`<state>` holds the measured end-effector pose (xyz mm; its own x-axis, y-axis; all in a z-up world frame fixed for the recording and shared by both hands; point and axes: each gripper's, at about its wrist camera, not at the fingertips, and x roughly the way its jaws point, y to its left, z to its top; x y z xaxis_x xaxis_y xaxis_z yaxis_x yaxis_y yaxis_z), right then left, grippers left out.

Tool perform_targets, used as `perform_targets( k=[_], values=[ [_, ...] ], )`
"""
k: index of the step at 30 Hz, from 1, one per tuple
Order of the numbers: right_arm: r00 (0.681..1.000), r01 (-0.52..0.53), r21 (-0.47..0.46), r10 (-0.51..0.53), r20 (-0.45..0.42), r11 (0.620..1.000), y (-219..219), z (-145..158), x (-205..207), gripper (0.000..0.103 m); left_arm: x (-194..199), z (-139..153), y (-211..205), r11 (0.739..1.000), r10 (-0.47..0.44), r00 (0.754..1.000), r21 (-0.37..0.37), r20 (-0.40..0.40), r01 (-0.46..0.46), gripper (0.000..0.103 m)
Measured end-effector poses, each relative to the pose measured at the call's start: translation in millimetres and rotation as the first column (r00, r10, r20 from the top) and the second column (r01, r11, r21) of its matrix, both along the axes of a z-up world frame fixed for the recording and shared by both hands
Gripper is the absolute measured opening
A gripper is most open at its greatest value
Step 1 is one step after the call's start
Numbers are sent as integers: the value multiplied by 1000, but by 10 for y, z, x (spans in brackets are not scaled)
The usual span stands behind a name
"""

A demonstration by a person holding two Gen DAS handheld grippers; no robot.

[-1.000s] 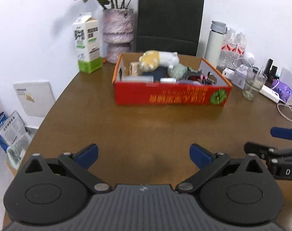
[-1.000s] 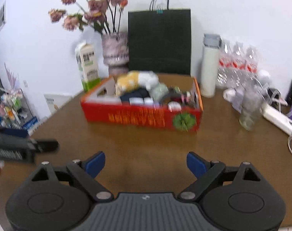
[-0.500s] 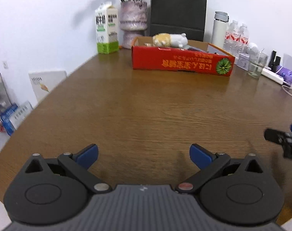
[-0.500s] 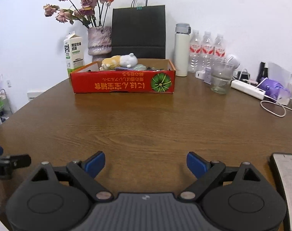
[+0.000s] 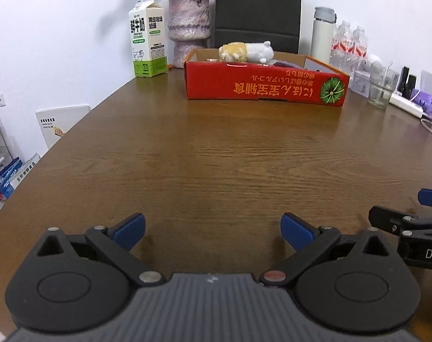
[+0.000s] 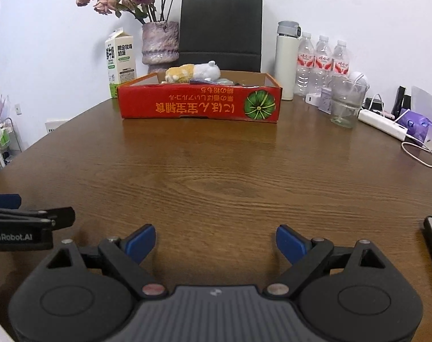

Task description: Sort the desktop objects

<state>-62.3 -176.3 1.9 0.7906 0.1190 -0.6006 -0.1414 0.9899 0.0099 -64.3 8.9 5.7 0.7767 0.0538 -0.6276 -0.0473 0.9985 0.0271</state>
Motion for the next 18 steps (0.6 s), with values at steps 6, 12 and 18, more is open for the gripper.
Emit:
perform_targets(
  k=[6, 12, 18],
  values=[
    [1000, 2, -17, -2, -20, 1000, 116, -5, 267, 95, 267, -20, 36, 1000, -2, 1000, -13, -19, 1, 103],
    [999, 4, -16, -5, -39, 1000, 190, -56, 480, 102, 423, -48, 61, 1000, -11, 1000, -9, -20, 11, 103],
    [999, 18, 2, -18, -51, 1000, 150, -69, 628, 103, 544, -60, 73, 1000, -14, 1000, -16, -13, 14, 103]
  ],
)
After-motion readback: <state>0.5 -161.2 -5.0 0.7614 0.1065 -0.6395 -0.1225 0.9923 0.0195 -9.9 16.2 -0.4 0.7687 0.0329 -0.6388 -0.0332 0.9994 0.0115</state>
